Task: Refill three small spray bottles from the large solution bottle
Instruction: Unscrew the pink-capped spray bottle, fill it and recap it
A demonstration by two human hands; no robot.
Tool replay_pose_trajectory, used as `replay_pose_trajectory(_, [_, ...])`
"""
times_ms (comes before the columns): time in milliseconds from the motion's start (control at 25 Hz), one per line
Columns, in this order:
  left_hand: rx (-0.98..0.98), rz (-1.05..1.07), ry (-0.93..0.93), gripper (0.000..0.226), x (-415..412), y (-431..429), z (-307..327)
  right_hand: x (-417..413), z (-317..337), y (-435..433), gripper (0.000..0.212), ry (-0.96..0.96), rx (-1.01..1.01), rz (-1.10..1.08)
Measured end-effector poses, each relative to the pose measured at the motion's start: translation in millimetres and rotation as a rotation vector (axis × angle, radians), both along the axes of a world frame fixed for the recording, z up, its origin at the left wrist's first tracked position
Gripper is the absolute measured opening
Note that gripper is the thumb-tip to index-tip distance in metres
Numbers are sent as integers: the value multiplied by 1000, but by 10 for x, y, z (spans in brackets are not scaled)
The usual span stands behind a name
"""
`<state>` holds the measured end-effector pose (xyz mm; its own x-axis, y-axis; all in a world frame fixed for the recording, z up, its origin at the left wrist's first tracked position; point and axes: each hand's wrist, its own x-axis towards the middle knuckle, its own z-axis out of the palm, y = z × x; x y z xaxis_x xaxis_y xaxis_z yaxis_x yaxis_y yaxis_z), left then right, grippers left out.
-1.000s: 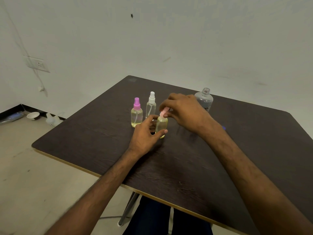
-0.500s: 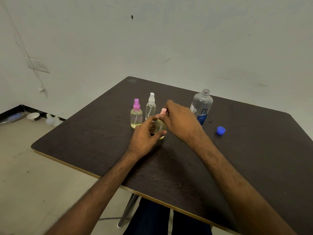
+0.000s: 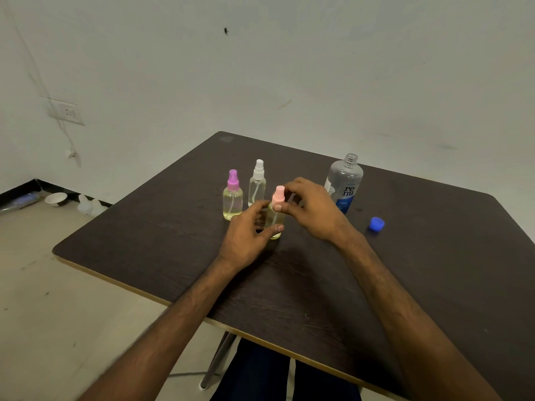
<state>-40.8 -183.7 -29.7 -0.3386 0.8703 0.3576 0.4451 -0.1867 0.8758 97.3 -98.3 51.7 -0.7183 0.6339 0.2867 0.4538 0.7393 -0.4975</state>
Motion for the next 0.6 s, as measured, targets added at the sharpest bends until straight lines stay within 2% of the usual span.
replay_pose_trajectory(120, [5,11,9,48,-8,11,-3,-33,-119,-59,28,160,8,-105])
replay_pose_trajectory(240, [-2,4,16,45,-24,20,-26,-56,-195,-122,34,223,-16,-186])
replay_pose_trajectory(400, [0,9,-20,51,-6,19,-9,-12,-168,-119,35,344,-47,-93])
replay_pose_trajectory(600, [-10,-7,-49,53,-4,18,-4,-39,-162,-60,23,301,-91,-73])
